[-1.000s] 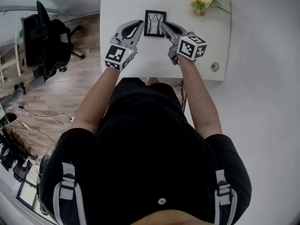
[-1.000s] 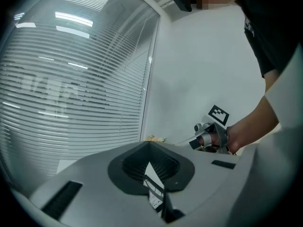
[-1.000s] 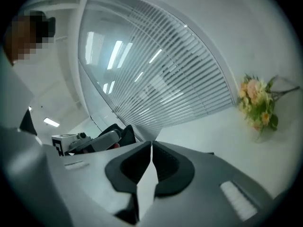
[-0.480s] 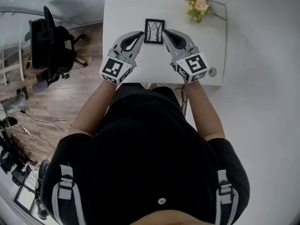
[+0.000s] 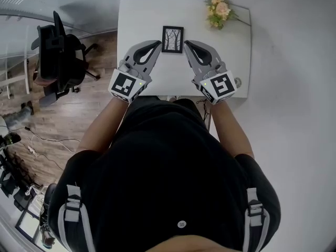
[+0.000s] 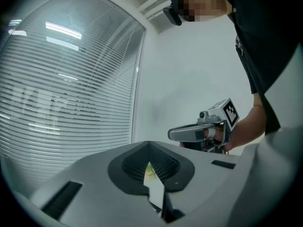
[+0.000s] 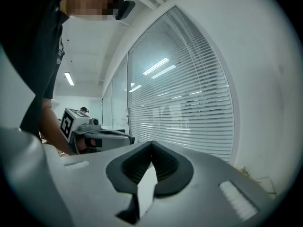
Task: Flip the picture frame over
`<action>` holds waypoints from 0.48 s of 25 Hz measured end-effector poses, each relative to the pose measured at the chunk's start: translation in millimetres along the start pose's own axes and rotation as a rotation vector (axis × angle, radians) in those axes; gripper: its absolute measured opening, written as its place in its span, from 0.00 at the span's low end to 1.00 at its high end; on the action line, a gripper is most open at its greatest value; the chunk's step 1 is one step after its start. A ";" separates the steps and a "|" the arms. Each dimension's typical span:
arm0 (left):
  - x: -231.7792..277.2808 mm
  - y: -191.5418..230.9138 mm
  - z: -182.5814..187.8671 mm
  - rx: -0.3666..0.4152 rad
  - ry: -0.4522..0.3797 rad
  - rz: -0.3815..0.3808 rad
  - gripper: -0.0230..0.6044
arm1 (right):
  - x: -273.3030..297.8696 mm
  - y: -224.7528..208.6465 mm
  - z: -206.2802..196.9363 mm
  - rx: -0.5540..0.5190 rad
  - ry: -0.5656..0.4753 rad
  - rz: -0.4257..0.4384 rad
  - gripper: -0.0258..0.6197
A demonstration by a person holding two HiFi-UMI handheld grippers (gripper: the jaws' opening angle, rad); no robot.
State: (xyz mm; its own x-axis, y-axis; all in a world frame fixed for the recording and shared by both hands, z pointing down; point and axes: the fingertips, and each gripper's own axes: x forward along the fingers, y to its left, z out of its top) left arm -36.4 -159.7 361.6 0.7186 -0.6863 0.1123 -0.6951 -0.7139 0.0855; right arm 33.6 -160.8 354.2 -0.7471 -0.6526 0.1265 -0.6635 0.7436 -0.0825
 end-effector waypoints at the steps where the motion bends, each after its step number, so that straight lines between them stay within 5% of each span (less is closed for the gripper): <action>1: 0.3 -0.3 3.4 0.003 -0.003 0.000 0.05 | -0.9 0.3 4.8 -0.005 -0.008 -0.001 0.05; 12: 9.2 -5.4 49.6 0.041 -0.068 -0.016 0.05 | -7.7 -7.7 43.1 -0.061 -0.060 -0.022 0.05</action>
State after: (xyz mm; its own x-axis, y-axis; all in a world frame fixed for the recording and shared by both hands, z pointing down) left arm -25.0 -169.0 313.0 0.7303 -0.6818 0.0435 -0.6832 -0.7288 0.0455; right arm 42.7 -167.8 311.3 -0.7348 -0.6749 0.0677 -0.6773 0.7354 -0.0196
